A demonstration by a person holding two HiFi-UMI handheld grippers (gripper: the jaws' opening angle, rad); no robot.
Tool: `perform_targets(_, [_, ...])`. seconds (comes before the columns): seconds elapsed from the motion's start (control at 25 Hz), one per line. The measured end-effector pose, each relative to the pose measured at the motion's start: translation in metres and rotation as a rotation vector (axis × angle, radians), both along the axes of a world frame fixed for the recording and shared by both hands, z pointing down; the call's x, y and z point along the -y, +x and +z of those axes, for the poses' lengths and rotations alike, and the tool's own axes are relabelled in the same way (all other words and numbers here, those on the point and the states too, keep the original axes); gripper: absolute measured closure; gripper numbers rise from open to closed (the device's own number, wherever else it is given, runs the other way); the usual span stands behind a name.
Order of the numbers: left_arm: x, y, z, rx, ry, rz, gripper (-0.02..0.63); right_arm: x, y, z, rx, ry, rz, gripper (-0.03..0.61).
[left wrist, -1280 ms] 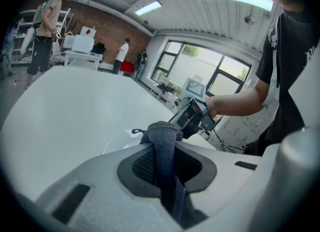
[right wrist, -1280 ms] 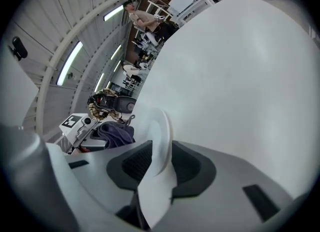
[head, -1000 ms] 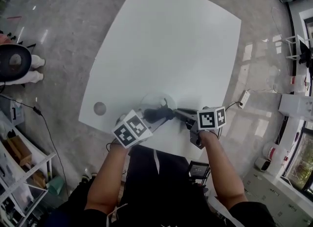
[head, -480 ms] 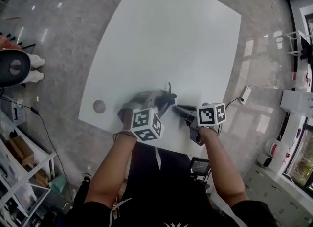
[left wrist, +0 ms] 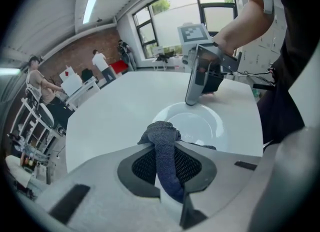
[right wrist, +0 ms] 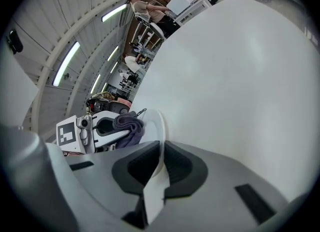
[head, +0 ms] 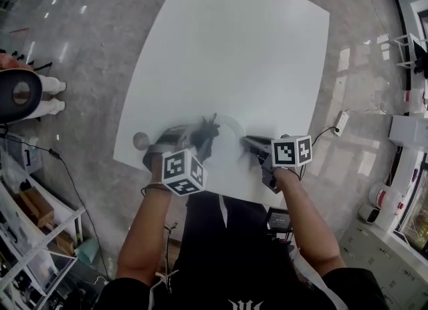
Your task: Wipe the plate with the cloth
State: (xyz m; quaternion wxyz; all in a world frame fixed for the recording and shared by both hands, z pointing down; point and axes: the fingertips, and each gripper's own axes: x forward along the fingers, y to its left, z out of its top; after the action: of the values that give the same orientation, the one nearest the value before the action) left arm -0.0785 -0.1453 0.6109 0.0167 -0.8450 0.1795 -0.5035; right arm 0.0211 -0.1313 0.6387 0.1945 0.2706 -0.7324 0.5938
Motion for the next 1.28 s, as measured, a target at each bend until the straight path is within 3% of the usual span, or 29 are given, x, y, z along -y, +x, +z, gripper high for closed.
perform_targets(0.2, [-0.043,-0.014,0.003,0.018,-0.068,-0.021,0.563,-0.002,0.000,0.001,-0.010,0.015,0.010,0.552])
perform_targets(0.48, [-0.087,0.044,0.006,-0.058,-0.156,0.020,0.563,0.000,-0.001,0.001,-0.022,0.024,0.023,0.552])
perform_targets(0.76, [-0.049,0.071,0.010,-0.079,-0.163,-0.019,0.563,0.001,-0.002,0.001,-0.031,0.030,0.025,0.552])
perform_targets(1.08, [0.012,0.054,0.014,-0.046,-0.138,-0.105,0.563,0.002,0.001,0.000,-0.026,0.024,0.035,0.552])
perform_targets(1.28, [0.030,0.021,0.010,-0.009,-0.110,-0.138,0.563,0.002,0.000,0.002,-0.035,0.034,0.038,0.552])
